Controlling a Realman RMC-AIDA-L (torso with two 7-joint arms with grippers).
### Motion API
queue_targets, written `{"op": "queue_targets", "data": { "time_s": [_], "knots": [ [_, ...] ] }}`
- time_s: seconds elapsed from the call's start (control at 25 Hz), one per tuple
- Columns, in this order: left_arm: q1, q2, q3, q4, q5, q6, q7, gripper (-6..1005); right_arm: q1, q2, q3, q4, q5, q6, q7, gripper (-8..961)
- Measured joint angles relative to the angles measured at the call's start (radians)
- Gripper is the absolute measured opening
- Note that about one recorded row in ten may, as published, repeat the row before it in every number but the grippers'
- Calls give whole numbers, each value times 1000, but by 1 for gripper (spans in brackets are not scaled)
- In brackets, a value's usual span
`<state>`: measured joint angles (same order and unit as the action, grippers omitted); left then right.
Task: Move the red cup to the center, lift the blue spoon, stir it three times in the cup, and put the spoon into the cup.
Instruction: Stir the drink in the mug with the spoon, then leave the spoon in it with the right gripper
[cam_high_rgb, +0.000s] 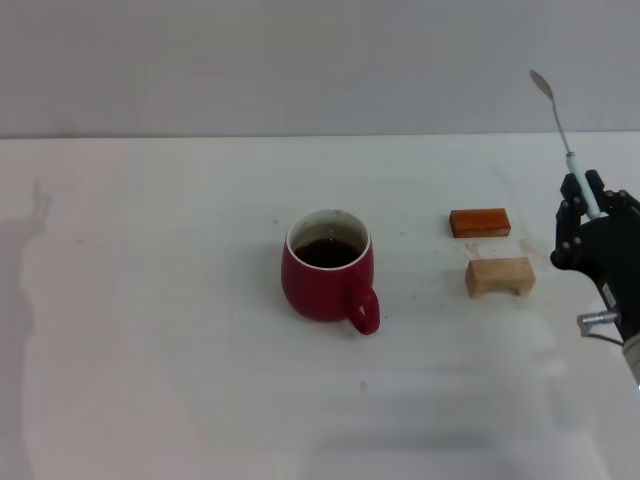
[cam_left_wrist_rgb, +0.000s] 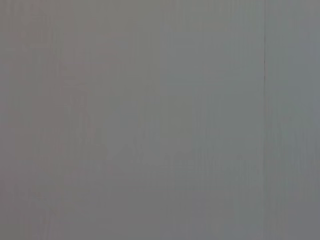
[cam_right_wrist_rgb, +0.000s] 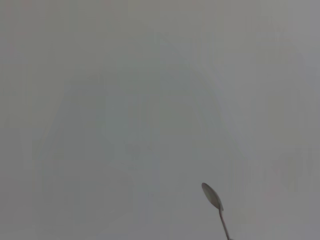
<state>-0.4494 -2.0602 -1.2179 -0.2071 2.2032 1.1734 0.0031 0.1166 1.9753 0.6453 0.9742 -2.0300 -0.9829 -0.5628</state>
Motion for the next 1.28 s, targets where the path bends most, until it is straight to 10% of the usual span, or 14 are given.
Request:
{"op": "queue_targets", "data": {
  "time_s": [0.36, 0.72, 1.28],
  "knots": [
    [0, 0, 0, 0, -2, 0, -1, 842, -102, 59, 170, 179, -2, 210, -281, 139],
    [0, 0, 0, 0, -2, 0, -1, 842, -109, 65, 186, 191, -17, 223, -241, 138],
    [2, 1, 0, 0, -1, 1, -2, 842, -113, -45, 216, 91, -593, 97, 615, 139]
  ]
}}
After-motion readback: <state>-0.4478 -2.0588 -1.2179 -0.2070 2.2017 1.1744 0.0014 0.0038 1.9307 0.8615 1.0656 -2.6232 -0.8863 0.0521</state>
